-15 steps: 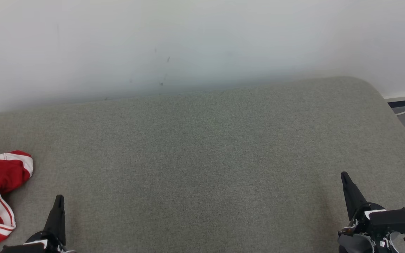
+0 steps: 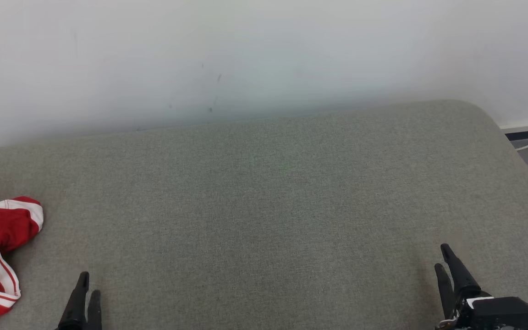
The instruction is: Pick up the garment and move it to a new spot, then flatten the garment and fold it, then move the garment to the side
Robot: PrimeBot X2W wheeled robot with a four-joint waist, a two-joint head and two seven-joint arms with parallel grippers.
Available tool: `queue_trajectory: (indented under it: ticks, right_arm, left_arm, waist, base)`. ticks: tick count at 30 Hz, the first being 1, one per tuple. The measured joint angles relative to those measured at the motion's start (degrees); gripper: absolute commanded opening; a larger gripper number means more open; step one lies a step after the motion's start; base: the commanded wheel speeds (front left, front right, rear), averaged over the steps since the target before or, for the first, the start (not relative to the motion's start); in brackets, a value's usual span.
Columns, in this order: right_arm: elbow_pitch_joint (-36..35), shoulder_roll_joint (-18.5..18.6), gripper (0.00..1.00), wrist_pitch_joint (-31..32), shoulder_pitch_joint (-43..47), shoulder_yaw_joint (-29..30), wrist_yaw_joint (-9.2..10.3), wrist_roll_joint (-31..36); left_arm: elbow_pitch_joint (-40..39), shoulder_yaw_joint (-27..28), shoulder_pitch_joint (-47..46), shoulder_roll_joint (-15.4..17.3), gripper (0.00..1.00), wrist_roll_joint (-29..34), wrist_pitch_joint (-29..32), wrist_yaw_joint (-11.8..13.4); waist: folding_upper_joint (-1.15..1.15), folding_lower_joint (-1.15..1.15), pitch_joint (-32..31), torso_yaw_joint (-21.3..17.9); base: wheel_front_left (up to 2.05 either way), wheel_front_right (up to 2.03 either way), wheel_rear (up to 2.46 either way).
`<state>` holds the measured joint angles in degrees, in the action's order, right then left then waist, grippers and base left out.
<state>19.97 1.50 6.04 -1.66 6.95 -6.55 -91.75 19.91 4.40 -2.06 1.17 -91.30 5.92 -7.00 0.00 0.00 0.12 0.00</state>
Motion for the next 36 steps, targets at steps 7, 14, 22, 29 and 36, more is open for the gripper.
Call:
queue_trajectory:
  ticks: [7, 14, 22, 29, 36]
  right_arm:
    - [-0.7, 0.0, 1.00, -1.3, -0.2, -1.3, -0.01, 1.0]
    - [-1.5, 0.9, 1.00, -2.7, -0.6, -3.6, 0.60, 6.2]
    - [-2.7, 2.8, 1.00, -4.6, -1.4, -7.0, 2.66, 13.7]
    - [-3.5, 4.3, 1.00, -6.0, -2.5, -10.2, 4.10, 20.1]
    - [-4.5, 5.3, 1.00, -7.1, -2.5, -12.3, 5.08, 25.5]
  left_arm:
    - [-0.3, -1.3, -0.1, 0.0, 1.00, 0.9, -1.5, 0.0]
    - [-1.0, -2.2, -0.3, 0.1, 1.00, 5.4, -3.0, 1.7]
    - [-2.4, -4.7, -0.7, 1.9, 1.00, 13.8, -4.5, 3.6]
    - [-3.3, -6.6, -0.8, 2.5, 1.00, 20.3, -6.1, 4.6]
    - [-3.6, -6.3, -0.7, 2.5, 1.00, 27.6, -7.5, 5.5]
  waist:
    - [0.00, 0.00, 0.0, 0.0]
    - [0.00, 0.00, -0.1, -0.1]
    - [0.00, 0.00, -0.2, -0.2]
    - [0.00, 0.00, -0.4, -0.3]
    - [0.00, 0.00, -0.6, -0.4]
  base:
    - [0.00, 0.00, 0.00]
    - [0.00, 0.00, 0.00]
    - [0.00, 0.00, 0.00]
    - [0.00, 0.00, 0.00]
    - [0.00, 0.00, 0.00]
